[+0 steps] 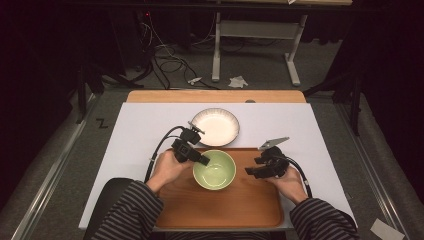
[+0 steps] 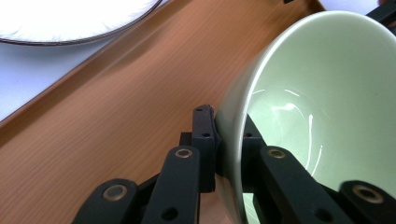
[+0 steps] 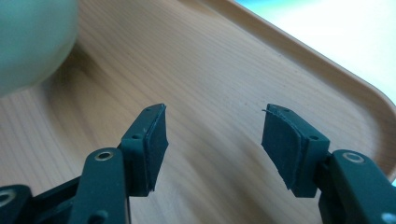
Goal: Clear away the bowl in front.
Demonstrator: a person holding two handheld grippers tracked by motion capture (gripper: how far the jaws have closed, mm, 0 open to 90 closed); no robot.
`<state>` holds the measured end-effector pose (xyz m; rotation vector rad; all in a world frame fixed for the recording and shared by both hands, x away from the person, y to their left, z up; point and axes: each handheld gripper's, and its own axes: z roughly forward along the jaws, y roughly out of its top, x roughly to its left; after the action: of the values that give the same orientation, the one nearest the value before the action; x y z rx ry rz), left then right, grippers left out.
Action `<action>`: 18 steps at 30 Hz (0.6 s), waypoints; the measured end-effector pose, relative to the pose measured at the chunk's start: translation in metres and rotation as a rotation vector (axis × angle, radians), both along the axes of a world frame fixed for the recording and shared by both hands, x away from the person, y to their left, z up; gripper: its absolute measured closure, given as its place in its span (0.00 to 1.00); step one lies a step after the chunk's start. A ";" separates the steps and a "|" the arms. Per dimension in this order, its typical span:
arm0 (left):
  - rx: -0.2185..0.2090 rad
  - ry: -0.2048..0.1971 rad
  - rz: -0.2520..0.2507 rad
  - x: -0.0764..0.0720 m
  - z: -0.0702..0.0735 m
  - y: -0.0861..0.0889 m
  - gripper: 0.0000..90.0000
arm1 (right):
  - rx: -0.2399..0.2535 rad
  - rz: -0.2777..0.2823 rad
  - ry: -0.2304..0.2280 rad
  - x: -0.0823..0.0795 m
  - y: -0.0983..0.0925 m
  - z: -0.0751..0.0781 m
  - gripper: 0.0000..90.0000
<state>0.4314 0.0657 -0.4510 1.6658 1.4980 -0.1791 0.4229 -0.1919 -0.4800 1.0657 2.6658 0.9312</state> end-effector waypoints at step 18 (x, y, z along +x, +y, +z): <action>0.034 0.024 0.024 0.011 -0.018 -0.003 0.92 | -0.002 0.002 0.000 -0.001 0.000 0.001 0.46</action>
<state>0.4424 0.0627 -0.4693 1.6772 1.5465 -0.1619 0.4221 -0.1917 -0.4790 1.0629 2.6679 0.9285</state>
